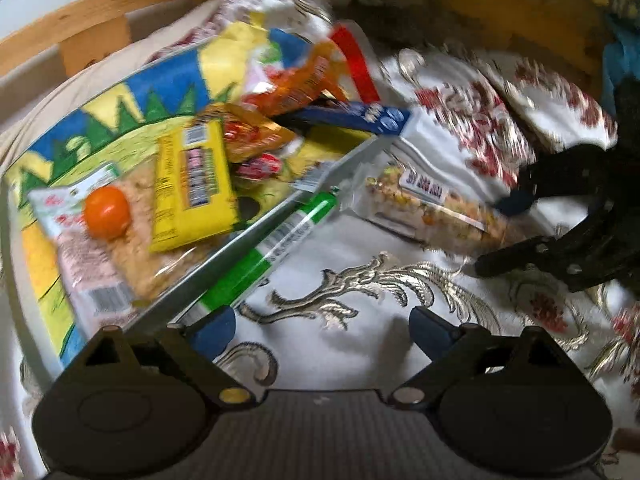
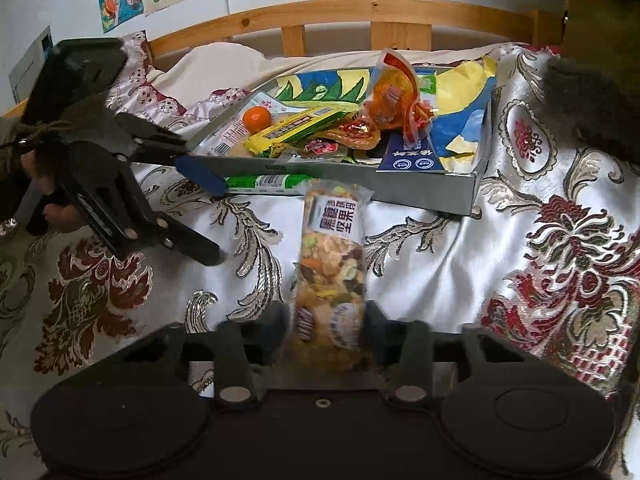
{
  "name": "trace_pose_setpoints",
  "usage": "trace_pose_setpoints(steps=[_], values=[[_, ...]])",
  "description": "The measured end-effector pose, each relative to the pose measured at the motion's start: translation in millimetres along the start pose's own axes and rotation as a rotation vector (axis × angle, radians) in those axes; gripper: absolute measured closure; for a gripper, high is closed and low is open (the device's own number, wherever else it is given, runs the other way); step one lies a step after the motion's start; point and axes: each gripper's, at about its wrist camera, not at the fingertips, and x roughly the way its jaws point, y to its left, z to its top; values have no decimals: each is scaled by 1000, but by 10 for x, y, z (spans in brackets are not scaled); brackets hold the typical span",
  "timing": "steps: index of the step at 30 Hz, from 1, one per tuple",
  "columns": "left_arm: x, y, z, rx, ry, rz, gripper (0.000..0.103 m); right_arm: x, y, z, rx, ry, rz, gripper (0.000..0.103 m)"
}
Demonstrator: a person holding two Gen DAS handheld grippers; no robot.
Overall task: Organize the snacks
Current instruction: 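Grasp the green stick snack with left tool while right holds nut bar pack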
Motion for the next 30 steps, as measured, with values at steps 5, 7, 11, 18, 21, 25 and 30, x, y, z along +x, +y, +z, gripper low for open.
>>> trace_pose_setpoints(steps=[5, 7, 11, 18, 21, 25, 30], values=[[-91, 146, -123, -16, -29, 103, 7, 7, 44, -7, -1, -13, 6, 65], [-75, 244, -140, -56, -18, 104, 6, 2, 70, 1, -4, -13, 9, 65], [-43, 422, -147, -183, -15, 83, 2, -19, 144, 1, -21, -4, 6, 66], [111, 556, -136, -277, -27, 36, 0, -92, 187, -48, 20, 12, 23, 66], [116, 515, -132, -239, -29, 12, 1, -141, 182, -101, 33, 21, 24, 66], [59, 371, -144, -158, -14, -43, 4, -249, 187, -131, 53, 10, 13, 66], [-55, 76, -177, -46, 9, -101, 4, -350, 242, -179, 130, 26, -22, 66]])
